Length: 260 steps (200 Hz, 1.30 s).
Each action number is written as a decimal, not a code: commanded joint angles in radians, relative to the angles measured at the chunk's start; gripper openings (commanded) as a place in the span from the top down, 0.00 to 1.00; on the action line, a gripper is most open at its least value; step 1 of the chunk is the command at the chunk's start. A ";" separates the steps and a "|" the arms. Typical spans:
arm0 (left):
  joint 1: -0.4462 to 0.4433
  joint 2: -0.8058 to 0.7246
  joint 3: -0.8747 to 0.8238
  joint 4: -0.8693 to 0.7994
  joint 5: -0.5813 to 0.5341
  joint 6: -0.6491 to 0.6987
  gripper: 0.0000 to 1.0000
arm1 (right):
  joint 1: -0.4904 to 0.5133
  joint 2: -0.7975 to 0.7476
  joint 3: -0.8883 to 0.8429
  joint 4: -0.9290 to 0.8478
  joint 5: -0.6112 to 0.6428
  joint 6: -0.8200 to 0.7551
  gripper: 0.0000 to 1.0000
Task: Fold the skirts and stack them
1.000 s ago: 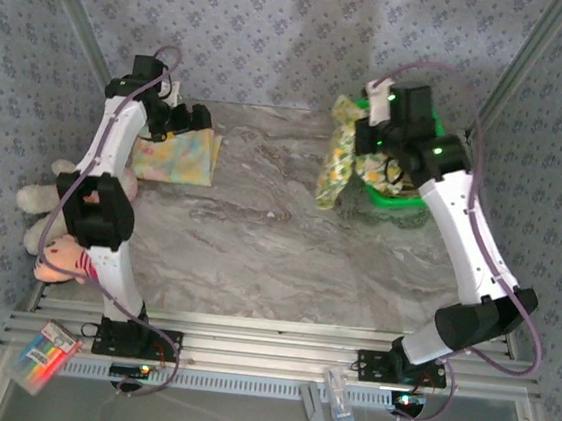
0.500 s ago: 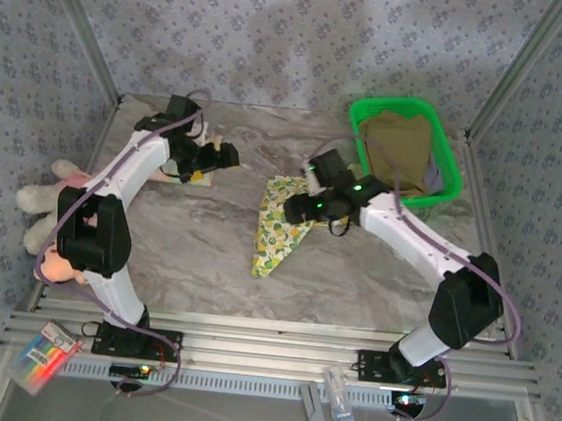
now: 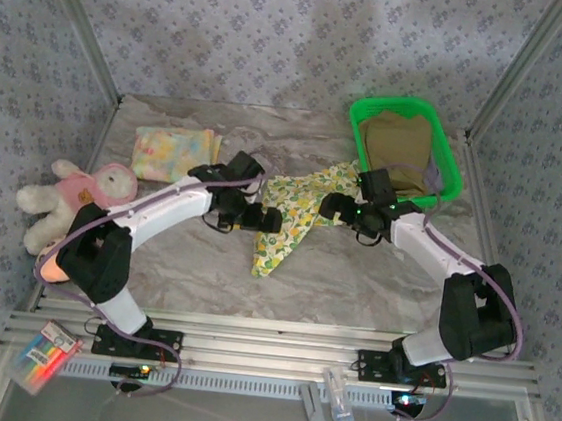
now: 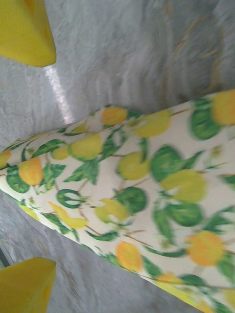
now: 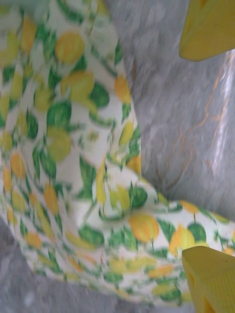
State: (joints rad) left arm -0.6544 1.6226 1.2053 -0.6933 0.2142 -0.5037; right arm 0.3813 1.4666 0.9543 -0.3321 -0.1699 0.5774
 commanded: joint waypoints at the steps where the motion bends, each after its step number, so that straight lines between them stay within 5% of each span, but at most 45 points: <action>1: -0.035 -0.010 -0.060 0.009 -0.037 -0.037 0.00 | 0.025 0.031 0.013 0.106 -0.084 -0.058 0.02; 62: -0.134 0.021 -0.199 0.186 0.030 -0.129 0.04 | 0.145 0.361 0.385 -0.163 0.193 -0.221 0.04; 77: -0.134 0.029 -0.240 0.250 0.051 -0.148 0.23 | 0.178 0.454 0.486 -0.260 0.238 -0.235 0.11; 92: -0.130 0.033 -0.250 0.258 0.008 -0.146 0.50 | 0.200 0.493 0.538 -0.308 0.273 -0.244 0.51; 121: -0.053 -0.036 -0.150 0.145 -0.066 -0.066 1.00 | 0.192 0.376 0.520 -0.216 0.228 -0.234 0.90; 132: -0.012 -0.077 -0.074 0.086 -0.101 -0.011 1.00 | 0.175 0.322 0.529 -0.202 0.208 -0.229 1.00; 180: 0.152 -0.091 0.373 -0.116 -0.138 0.232 1.00 | 0.050 0.174 0.621 -0.185 0.092 -0.225 1.00; 224: 0.161 0.034 0.769 -0.271 -0.173 0.434 1.00 | -0.016 0.102 0.733 -0.183 0.034 -0.276 1.00; 260: 0.164 0.084 0.945 -0.375 -0.189 0.472 1.00 | -0.031 0.028 0.726 -0.153 0.042 -0.267 1.00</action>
State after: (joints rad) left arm -0.5056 1.6882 2.0563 -0.9237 0.0719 -0.1032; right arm 0.3748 1.5528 1.6871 -0.4850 -0.1600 0.3305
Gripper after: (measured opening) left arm 0.069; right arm 0.050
